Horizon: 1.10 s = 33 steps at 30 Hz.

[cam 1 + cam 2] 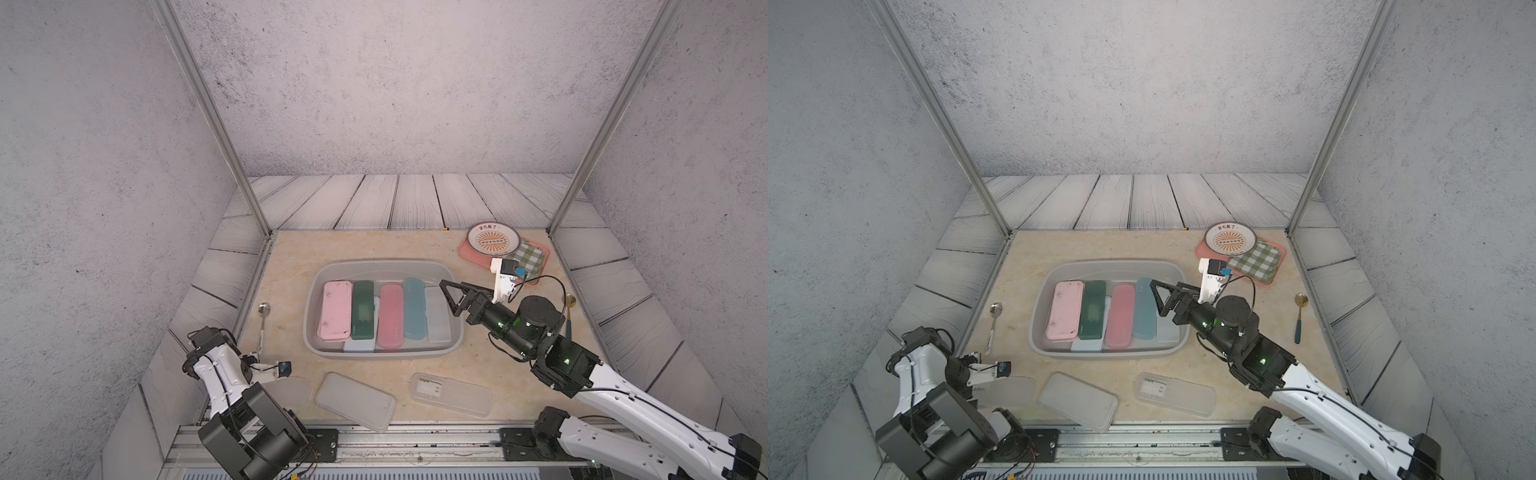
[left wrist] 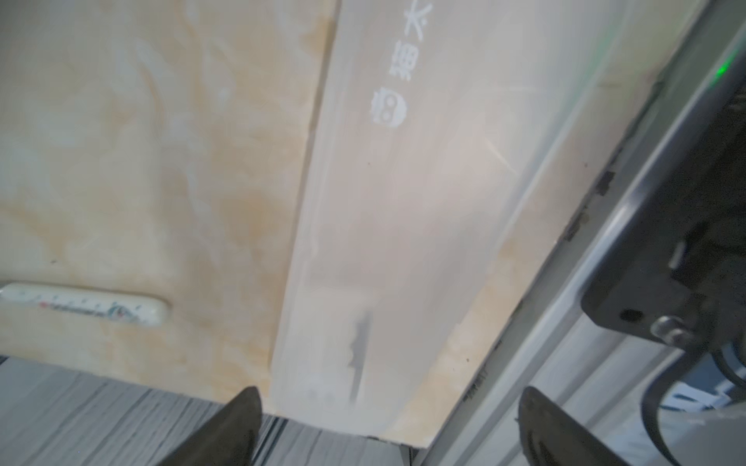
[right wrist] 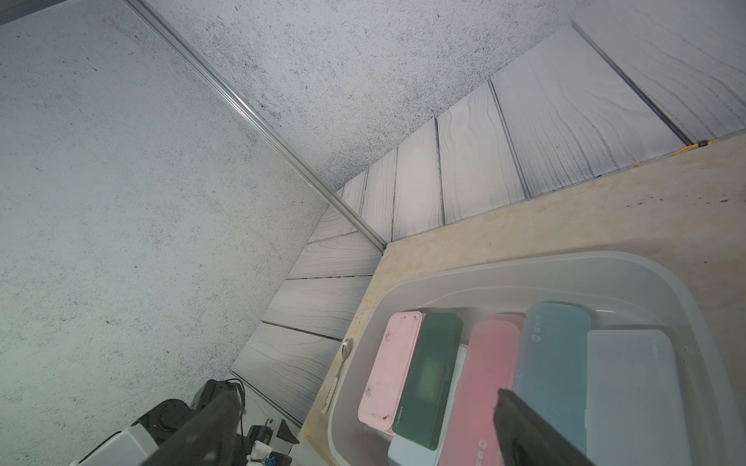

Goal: Put the pencil case into the storage box
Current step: Pick up the pencil case from the center of the board.

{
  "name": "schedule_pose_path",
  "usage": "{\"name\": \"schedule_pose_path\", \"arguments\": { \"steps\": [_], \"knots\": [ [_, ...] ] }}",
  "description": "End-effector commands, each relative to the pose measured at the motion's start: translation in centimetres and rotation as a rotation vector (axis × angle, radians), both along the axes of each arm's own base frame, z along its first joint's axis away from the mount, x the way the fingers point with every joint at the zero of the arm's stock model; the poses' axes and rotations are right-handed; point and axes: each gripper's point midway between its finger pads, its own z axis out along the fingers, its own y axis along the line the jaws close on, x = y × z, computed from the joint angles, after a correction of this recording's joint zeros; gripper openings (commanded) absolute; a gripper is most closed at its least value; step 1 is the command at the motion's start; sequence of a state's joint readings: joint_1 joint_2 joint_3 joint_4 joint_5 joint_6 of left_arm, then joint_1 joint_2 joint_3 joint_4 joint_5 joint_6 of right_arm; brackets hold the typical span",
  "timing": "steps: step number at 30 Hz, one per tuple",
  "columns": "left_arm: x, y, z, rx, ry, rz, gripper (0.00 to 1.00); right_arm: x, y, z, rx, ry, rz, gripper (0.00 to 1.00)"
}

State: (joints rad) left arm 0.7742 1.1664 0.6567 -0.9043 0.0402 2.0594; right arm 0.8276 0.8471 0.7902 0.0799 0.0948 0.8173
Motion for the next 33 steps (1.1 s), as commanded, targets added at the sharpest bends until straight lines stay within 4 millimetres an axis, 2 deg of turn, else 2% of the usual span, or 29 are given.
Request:
{"name": "schedule_pose_path", "arguments": {
  "steps": [1, 4, 6, 10, 15, 19, 23, 26, 30, 33],
  "knots": [
    [1.1, 0.0, -1.8, 0.035, -0.045, -0.492, 1.00, -0.2, 0.2, 1.2, 0.030, -0.014, 0.022, 0.99],
    [2.2, -0.1, -3.3, 0.048, -0.110, -0.499, 1.00, -0.2, 0.3, 0.9, 0.043, -0.008, 0.020, 0.99],
    [2.4, -0.3, -3.6, 0.035, -0.117, -0.499, 1.00, -0.2, 0.6, 0.9, 0.045, -0.005, 0.031, 0.99],
    [1.6, -0.8, -3.5, -0.007, -0.086, -0.488, 0.99, -0.1, 1.3, 0.7, 0.044, 0.009, 0.058, 0.99],
    [1.1, -1.2, -3.6, -0.028, -0.065, -0.504, 0.86, 0.1, 1.8, 0.8, 0.072, 0.017, 0.062, 0.99],
    [0.7, -1.6, -2.6, -0.029, -0.065, -0.507, 0.79, 0.1, 2.0, 0.9, 0.073, 0.021, 0.074, 0.99],
    [0.4, -2.3, 0.1, -0.040, -0.083, -0.466, 0.64, 0.4, 1.8, 0.6, 0.078, 0.024, 0.054, 0.99],
    [0.7, -2.5, 3.1, -0.014, -0.129, -0.394, 0.64, 0.6, 1.5, 0.7, 0.086, 0.018, 0.033, 0.99],
    [3.1, -3.0, 8.0, -0.044, -0.244, -0.191, 0.63, 0.9, 1.0, 0.3, 0.099, 0.025, -0.001, 0.99],
    [5.7, -4.8, 11.5, -0.141, -0.289, 0.046, 0.60, 0.9, 0.6, -0.1, 0.109, 0.032, -0.015, 0.99]
  ]
}}
